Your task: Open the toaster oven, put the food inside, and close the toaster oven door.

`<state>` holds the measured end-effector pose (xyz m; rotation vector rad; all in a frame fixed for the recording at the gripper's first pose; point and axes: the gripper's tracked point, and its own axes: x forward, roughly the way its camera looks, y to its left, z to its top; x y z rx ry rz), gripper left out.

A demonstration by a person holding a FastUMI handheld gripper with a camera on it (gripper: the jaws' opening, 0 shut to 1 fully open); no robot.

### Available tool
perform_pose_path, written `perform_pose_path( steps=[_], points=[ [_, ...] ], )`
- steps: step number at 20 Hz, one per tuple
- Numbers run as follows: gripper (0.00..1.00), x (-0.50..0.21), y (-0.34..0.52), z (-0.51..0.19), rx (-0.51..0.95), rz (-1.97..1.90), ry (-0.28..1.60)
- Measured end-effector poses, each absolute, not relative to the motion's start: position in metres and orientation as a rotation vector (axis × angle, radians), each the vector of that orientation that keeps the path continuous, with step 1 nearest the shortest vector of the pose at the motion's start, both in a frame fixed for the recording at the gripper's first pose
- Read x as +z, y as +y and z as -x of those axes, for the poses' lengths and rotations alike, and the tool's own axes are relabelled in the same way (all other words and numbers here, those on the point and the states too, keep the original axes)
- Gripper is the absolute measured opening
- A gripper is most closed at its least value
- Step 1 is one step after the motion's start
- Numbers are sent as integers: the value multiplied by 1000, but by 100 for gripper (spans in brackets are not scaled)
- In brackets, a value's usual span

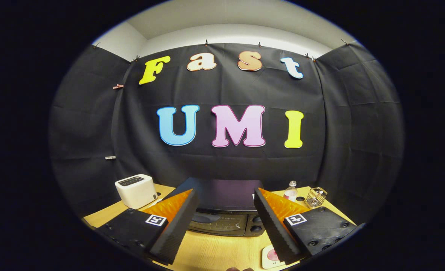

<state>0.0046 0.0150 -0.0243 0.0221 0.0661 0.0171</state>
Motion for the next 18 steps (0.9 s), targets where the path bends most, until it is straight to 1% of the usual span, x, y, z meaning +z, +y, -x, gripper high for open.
perform_pose_path(
  steps=[10, 18],
  points=[
    [98, -54, 53, -62, 13, -8, 122],
    [99, -123, 82, -98, 9, -37, 233]
  ],
)
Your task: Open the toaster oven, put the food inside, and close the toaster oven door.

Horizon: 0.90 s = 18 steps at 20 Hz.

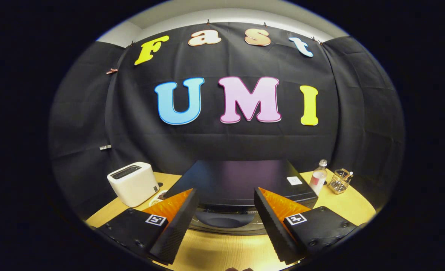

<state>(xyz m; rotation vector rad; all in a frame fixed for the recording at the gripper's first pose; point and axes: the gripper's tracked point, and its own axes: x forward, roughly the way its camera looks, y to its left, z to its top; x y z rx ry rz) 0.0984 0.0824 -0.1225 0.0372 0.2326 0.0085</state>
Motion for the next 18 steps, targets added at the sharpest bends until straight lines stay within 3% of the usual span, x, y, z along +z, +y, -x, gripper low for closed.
perform_pose_path(
  steps=[11, 18],
  points=[
    [99, -171, 76, -118, -64, -34, 300],
    [100, -182, 79, -111, -19, -34, 352]
  ],
)
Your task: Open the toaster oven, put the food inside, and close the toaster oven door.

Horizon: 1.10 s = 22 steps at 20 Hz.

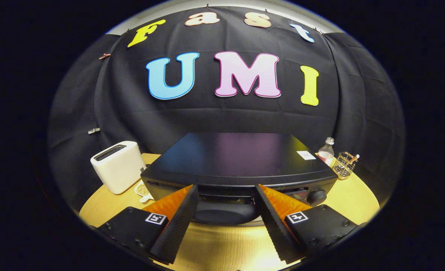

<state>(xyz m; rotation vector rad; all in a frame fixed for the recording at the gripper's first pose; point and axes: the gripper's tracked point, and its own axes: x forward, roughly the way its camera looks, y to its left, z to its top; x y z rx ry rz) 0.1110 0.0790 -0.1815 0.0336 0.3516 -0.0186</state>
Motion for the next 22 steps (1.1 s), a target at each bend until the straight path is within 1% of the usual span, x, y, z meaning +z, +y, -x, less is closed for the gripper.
perform_pose_path(
  steps=[6, 12, 22],
  points=[
    [98, -192, 82, -72, 1, -51, 380],
    [97, -211, 88, -36, 79, -2, 413],
    [97, -243, 91, -2, 121, 53, 464]
  ],
)
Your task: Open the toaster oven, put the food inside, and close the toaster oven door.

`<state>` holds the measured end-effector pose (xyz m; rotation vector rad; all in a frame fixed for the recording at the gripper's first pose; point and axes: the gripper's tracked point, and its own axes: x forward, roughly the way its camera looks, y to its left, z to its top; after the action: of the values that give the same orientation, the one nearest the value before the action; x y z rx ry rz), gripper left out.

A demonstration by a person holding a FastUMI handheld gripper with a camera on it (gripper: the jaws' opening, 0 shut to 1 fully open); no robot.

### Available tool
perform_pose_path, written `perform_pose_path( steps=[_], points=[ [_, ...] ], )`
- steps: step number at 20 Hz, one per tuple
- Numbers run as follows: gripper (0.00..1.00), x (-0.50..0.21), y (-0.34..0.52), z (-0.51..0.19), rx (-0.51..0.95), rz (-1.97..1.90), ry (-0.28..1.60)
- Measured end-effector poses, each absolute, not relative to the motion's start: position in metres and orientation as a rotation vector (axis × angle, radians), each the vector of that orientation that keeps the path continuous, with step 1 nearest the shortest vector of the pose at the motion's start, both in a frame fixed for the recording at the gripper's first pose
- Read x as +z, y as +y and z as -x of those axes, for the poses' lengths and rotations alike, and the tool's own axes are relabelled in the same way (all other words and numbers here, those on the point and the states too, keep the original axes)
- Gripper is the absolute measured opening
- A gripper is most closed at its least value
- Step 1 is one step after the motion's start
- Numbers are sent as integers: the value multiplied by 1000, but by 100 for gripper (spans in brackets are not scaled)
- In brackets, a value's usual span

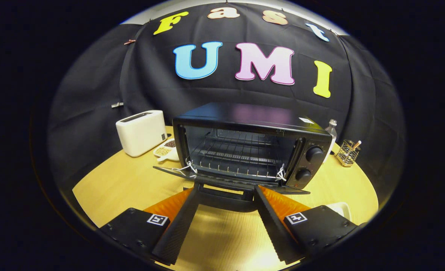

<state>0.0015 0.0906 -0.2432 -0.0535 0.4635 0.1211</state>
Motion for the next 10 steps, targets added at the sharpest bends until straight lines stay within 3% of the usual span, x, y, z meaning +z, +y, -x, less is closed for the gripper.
perform_pose_path(
  steps=[7, 10],
  points=[
    [97, -318, 80, 40, 99, 13, 709],
    [100, -316, 70, 50, 84, -6, 704]
  ],
)
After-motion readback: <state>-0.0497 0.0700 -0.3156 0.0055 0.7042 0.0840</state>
